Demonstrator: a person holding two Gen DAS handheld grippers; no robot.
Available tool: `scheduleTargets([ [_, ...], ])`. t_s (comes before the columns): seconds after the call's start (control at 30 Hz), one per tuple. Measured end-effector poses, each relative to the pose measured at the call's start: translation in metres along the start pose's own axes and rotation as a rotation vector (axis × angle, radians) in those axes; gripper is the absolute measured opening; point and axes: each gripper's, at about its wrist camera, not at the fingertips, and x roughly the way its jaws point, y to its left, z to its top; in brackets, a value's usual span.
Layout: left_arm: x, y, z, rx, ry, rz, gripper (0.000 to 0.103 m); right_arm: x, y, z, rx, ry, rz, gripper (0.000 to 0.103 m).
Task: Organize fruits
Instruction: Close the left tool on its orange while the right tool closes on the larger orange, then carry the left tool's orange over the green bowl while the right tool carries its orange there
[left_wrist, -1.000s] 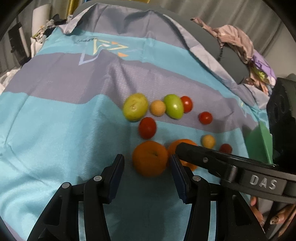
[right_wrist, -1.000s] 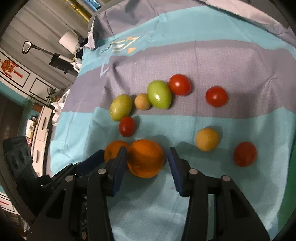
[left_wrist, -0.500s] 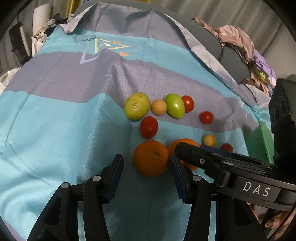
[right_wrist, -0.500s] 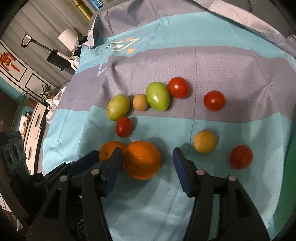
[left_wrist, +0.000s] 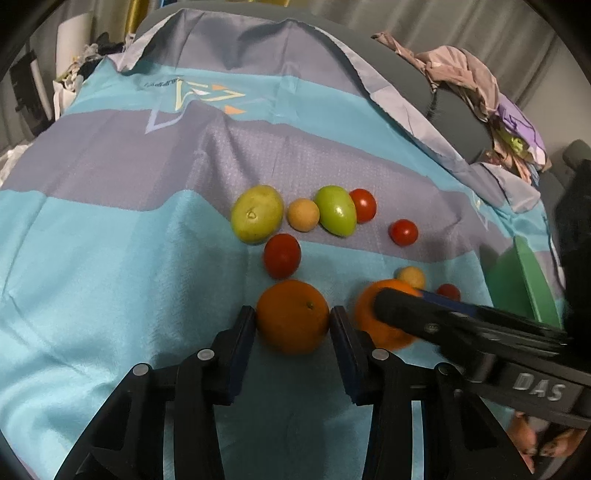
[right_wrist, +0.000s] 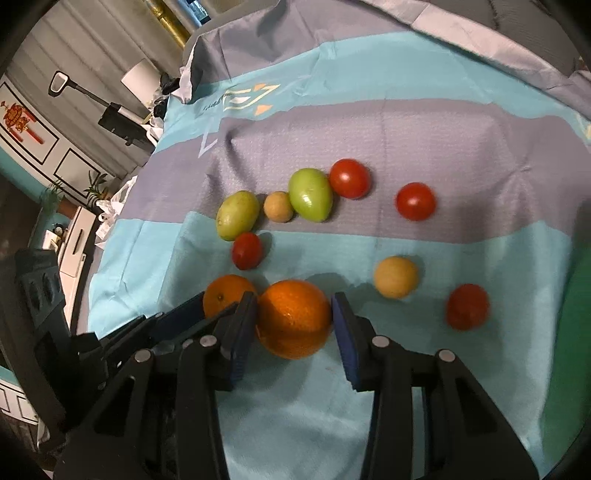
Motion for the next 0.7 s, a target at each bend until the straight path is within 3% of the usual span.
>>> scheduleTargets([
  [0.3, -0.002, -0.004, -0.002, 0.001, -0.01, 0.028, 0.041, -0.011, -0.013, -0.019, -0.023, -0.016, -0.19, 0.042],
  [0.57, -0.011, -0.003, -0.005, -0.007, -0.038, 0.025, 0.041, -0.012, -0.014, -0.024, -0.034, -0.056, -0.198, 0.045],
  [0.7, -0.014, -0.004, -0.006, -0.009, -0.051, 0.031, 0.041, -0.007, -0.015, -0.028, -0.024, -0.037, -0.158, 0.045],
])
